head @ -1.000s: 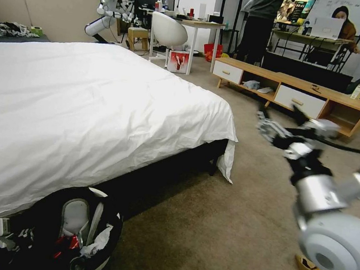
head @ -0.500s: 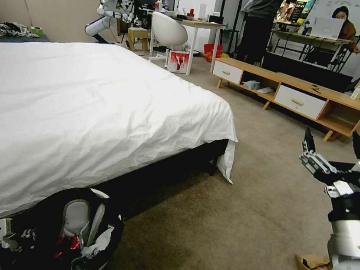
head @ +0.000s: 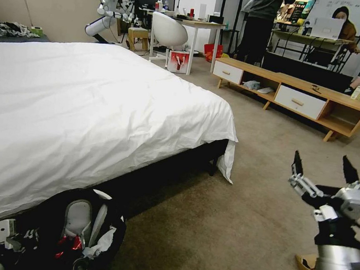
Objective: Pick up the trash bin and place the garbage on the floor into it.
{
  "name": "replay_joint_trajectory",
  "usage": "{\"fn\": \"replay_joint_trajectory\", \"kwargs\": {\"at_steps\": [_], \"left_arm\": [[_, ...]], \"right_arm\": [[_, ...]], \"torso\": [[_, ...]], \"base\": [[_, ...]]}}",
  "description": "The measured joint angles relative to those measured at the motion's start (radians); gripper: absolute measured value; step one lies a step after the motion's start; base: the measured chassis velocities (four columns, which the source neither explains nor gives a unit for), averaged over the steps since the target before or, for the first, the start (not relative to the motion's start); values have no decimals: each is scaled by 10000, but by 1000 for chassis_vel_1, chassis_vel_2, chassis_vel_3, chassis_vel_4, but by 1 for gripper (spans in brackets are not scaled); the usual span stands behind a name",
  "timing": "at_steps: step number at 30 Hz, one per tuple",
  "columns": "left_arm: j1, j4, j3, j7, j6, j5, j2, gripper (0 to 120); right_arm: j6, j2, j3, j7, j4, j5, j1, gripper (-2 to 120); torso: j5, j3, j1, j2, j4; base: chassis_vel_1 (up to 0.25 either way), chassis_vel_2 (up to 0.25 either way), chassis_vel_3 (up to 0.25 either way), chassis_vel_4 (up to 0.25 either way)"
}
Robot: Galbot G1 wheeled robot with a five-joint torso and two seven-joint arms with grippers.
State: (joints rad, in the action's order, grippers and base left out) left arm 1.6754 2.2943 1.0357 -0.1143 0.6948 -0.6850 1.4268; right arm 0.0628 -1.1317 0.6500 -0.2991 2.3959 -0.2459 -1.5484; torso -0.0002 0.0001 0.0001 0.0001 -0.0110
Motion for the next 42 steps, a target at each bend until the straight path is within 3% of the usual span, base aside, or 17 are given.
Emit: {"fn": "replay_joint_trajectory", "kwargs": {"at_steps": [19, 42], "left_arm": [[-26, -221, 44, 457, -126, 283, 43, 1], [-102, -343, 65, 435, -133, 264, 52, 1]], "right_arm": [[21, -47, -229, -25, -348, 89, -58, 98], [33, -110, -76, -38, -480, 94, -47, 97]], "torso": [[1, 0, 0, 0, 0], [2, 1, 0, 0, 0]], "base": [[0, 0, 0, 0], [-44, -40, -45, -51]]}}
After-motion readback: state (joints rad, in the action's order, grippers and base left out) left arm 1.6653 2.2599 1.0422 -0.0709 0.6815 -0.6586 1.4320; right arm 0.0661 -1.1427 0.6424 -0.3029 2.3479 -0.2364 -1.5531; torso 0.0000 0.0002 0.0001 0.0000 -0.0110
